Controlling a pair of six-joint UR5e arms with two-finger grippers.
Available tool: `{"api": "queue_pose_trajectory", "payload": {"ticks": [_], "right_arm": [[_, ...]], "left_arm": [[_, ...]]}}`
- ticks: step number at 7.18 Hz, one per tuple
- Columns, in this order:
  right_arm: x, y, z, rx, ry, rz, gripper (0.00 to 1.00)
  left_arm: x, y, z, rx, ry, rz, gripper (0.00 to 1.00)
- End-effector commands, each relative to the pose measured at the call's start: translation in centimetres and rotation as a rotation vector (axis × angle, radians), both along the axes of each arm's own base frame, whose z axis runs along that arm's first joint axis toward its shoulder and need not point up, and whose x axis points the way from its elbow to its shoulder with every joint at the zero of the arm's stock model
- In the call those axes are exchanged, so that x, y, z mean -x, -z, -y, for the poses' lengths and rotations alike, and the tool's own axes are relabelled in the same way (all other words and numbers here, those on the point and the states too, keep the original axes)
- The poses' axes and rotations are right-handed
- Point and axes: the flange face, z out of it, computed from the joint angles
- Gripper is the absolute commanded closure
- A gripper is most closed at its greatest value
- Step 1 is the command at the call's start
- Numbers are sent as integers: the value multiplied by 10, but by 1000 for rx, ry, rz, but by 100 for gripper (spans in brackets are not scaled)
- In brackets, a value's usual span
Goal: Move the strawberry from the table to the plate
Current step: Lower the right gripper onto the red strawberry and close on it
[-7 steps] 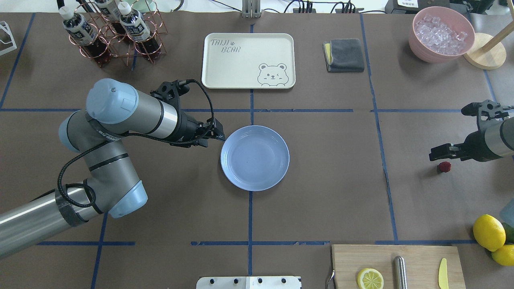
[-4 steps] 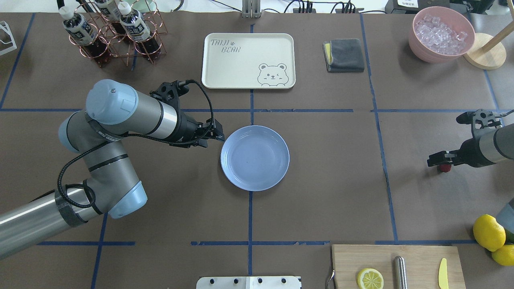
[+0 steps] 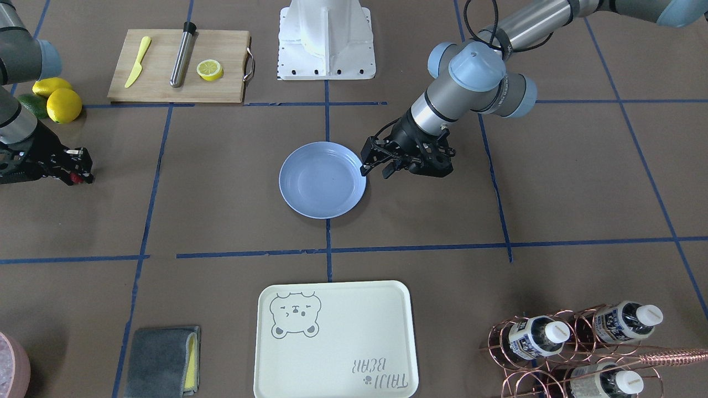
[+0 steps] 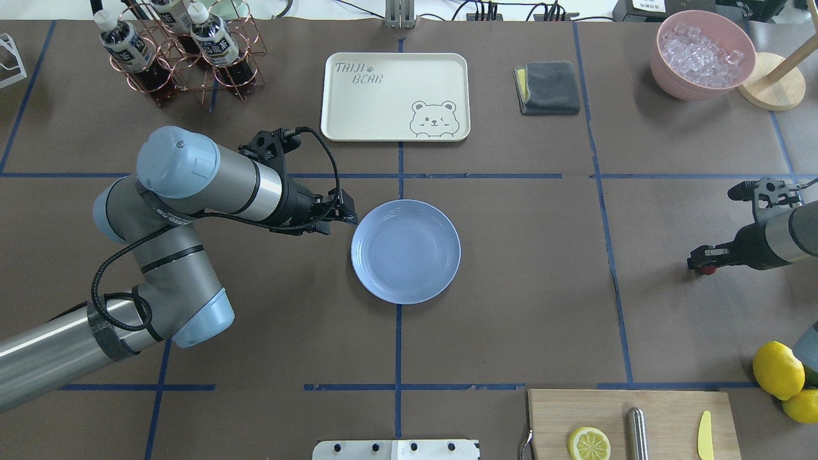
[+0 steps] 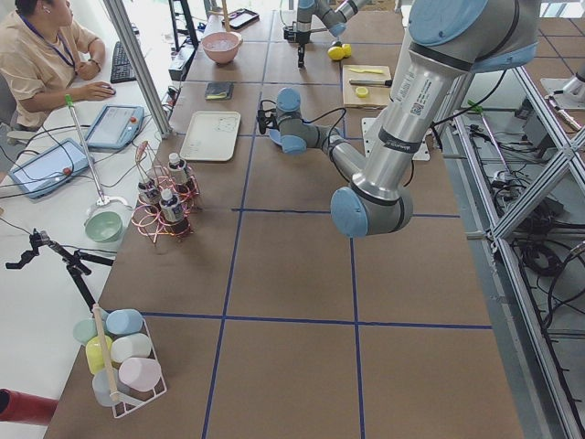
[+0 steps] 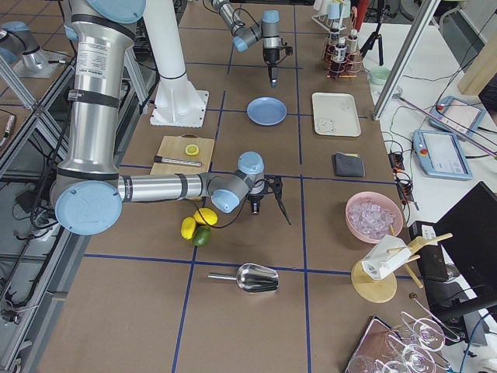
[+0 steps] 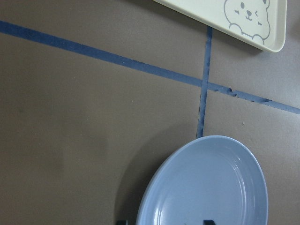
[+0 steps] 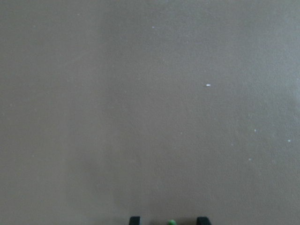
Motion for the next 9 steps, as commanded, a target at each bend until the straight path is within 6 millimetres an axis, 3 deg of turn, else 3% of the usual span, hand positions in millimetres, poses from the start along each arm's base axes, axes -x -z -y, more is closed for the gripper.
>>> {"api": "queue_pose_trajectory", "payload": {"ticks": [1,3,5,6,7,9], "right_arm": [[-2,1,-2,1,2,4,46],[-5,1,-6,2,2,3,42],[-5,1,-6,-1,1,4,76],[-5,2,-6,-2,1,5,100],[-5,4,-6,-4,2,8,100],[-2,58,-2,-15,-49,76,100]], "left_arm": [[1,1,0,0,1,-2,37],[2,2,-1,-3,1,-5,37],[3,3,0,-3,3,-6,37],[4,3,-1,-3,4,-6,37],[4,0,-1,0,4,-2,37],[8,6,-4,-9,3,-15,37]]}}
